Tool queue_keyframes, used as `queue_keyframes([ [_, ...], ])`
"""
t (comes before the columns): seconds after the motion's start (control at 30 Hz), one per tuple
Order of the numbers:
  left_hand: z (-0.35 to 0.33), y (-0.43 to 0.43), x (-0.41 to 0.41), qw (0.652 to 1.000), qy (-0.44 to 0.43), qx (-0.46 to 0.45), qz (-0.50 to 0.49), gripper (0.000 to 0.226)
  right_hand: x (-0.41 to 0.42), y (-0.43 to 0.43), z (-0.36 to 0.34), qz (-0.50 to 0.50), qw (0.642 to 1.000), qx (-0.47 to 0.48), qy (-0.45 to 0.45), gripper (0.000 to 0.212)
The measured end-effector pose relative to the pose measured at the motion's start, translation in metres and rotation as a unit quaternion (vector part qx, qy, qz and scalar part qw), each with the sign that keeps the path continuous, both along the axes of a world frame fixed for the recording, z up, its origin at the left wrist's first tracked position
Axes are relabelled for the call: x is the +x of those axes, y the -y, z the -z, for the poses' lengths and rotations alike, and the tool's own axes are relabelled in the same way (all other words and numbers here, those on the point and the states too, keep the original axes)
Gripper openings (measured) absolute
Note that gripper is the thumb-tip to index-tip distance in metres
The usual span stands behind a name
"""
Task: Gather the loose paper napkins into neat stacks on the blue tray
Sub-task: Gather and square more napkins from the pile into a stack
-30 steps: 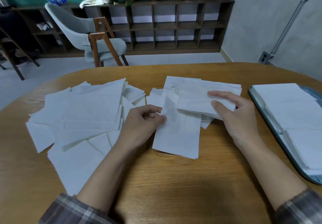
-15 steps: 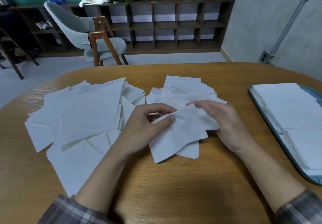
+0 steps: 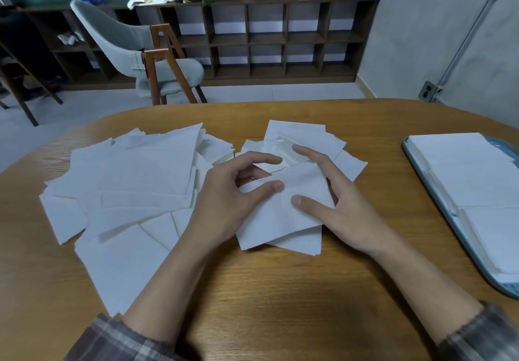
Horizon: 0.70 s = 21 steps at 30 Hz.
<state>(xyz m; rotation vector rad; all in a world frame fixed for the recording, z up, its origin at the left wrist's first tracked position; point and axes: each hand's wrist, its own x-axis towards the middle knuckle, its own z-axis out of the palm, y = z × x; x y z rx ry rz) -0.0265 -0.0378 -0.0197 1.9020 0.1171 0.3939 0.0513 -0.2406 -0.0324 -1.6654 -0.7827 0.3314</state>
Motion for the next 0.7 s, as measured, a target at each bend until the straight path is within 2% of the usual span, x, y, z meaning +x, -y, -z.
queue_keyframes([
  [0.07,0.003,0.002,0.001,0.999,0.012,0.024,-0.018,0.031,0.0,-0.001,0.0,0.006,1.0,-0.003,0.009,0.068],
  [0.13,0.005,0.003,0.002,0.993,0.049,0.085,-0.06,0.035,0.001,0.0,0.001,0.01,1.0,0.012,0.001,0.071],
  [0.2,0.004,0.003,0.002,0.987,0.058,0.119,-0.089,0.041,0.002,0.002,-0.002,0.006,0.997,0.065,-0.045,0.075],
  [0.23,0.001,0.003,0.001,0.992,0.033,0.088,-0.083,0.044,0.003,0.003,-0.004,0.0,0.991,0.109,-0.083,0.076],
  [0.3,-0.006,0.003,-0.001,0.998,-0.031,-0.032,-0.034,0.044,0.007,0.006,-0.006,0.002,0.976,0.165,-0.14,0.075],
  [0.37,-0.006,0.004,-0.001,0.993,-0.055,-0.104,0.003,0.036,0.012,0.007,-0.005,0.032,0.985,0.136,-0.104,0.071],
  [0.4,-0.004,0.004,0.0,0.993,-0.055,-0.1,0.0,0.034,0.013,0.009,-0.004,0.039,0.989,0.11,-0.088,0.069],
  [0.47,0.001,0.003,0.002,0.996,-0.05,-0.065,-0.03,0.034,0.016,0.013,-0.004,0.013,0.988,0.104,-0.118,0.063],
  [0.53,0.006,0.003,0.005,0.997,-0.049,-0.038,-0.047,0.036,0.016,0.018,-0.008,-0.036,0.981,0.113,-0.155,0.046],
  [0.6,0.009,0.006,0.005,0.998,-0.043,-0.007,-0.047,0.04,0.017,0.017,-0.007,-0.025,0.992,0.069,-0.104,0.023],
  [0.7,0.011,0.009,0.005,0.994,-0.055,0.049,-0.083,0.04,0.021,0.016,0.001,0.09,0.996,0.002,0.006,0.024],
])
